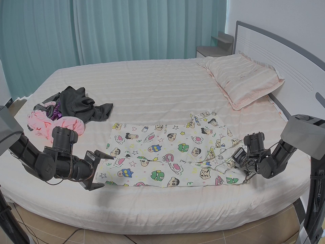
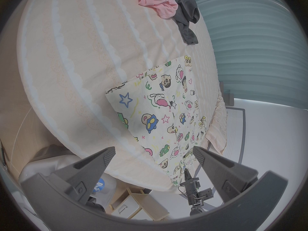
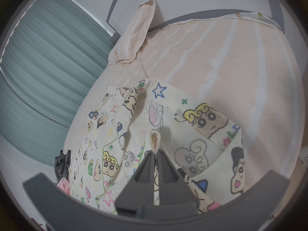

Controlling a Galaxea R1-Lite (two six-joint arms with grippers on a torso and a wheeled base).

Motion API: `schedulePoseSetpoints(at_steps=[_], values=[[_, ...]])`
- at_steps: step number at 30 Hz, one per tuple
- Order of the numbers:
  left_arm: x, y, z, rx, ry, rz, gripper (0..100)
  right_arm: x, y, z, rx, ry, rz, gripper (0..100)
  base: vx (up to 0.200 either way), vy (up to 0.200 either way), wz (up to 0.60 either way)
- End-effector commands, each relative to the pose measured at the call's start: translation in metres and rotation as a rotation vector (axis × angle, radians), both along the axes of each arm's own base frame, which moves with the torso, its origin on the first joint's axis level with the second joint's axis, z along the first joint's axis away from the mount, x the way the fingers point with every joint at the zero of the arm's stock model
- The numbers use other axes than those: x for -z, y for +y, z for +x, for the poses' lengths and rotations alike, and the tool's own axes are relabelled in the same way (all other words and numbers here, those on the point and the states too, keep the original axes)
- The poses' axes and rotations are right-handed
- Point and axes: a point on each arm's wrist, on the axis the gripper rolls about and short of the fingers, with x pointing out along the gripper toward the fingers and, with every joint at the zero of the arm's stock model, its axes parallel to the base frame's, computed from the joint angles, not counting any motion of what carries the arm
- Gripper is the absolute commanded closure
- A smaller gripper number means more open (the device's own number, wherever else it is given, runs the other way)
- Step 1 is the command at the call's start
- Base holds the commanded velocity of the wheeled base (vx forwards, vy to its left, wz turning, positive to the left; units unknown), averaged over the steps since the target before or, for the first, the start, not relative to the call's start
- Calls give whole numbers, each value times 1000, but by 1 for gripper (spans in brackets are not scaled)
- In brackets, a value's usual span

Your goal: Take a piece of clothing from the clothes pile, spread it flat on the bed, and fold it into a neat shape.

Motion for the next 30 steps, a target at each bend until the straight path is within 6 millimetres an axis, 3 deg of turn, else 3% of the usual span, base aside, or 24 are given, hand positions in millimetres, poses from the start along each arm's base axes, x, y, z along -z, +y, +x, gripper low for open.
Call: schedulePoseSetpoints(at_steps=[1,5,9,19,23,30], values=[[1,0,0,-1,4,1,0,-14,-2,-9,-3,-8,0,100,0,0,0],[1,0,0,-2,4,1,0,-26,-1,-16,-10,-25,3,100,0,0,0],[1,0,0,-1,5,1,0,-52,4,-32,-37,-58,5,100,0,0,0],[3,0,-1,2,10,3,0,-85,15,-61,-93,-48,3,100,0,0,0],[3,0,-1,1,10,4,0,-89,17,-68,-89,-23,-16,100,0,0,0],[3,0,-1,3,11,4,0,-77,22,-84,-98,23,-43,100,0,0,0]])
